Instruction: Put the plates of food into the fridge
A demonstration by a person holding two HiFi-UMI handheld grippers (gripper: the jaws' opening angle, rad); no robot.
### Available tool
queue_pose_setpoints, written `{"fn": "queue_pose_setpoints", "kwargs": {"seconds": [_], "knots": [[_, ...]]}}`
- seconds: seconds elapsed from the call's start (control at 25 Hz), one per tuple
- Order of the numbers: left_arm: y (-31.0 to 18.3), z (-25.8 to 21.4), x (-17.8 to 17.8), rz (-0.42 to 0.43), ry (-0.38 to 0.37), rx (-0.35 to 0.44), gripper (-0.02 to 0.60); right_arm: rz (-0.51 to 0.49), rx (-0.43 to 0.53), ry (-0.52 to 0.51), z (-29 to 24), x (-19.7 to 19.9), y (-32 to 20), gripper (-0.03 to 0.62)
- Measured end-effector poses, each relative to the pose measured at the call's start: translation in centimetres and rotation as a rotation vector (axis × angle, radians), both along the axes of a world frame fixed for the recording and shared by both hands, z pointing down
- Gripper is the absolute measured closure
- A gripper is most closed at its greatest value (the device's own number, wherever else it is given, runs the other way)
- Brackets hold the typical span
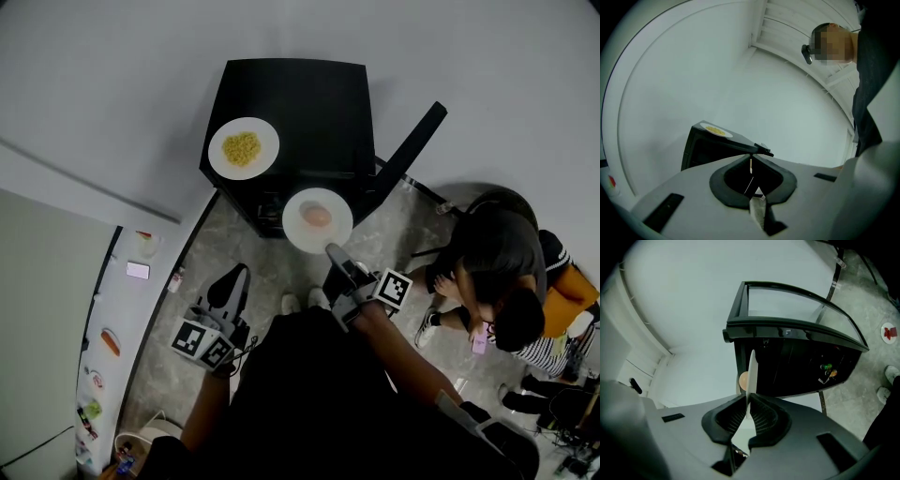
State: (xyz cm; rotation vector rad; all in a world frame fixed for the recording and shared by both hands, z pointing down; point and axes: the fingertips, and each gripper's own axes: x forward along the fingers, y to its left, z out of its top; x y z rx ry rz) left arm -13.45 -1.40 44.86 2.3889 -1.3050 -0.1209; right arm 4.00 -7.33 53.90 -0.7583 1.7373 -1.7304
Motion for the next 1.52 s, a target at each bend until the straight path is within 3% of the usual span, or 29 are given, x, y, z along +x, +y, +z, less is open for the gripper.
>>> {"fn": "queue_pose_setpoints", "kwargs": {"seconds": [0.32, 0.56, 1.28, 1.52], "knots": [[0.1, 1.2, -0.2, -0.019, 0.012, -0.034, 0.549, 0.059, -0.006, 0.016, 3.2, 0.1, -3.2, 0.551], [-0.7, 1.2, -0.3, -0.018, 0.011, -0.03, 0.549, 0.071, -0.01, 0.085, 5.8, -0.1, -4.8, 0.551], [-3.6, 2.4, -1.1, -0.01, 0.022, -0.067, 0.549, 0.203, -0.081, 0.065, 9.5, -0.3, -10.1, 0.551], [-4.7, 2.6, -1.1, 0.0, 0.023, -0.067, 0.549, 0.271, -0.152, 0.041, 10.9, -0.3, -11.2, 0.554]]}}
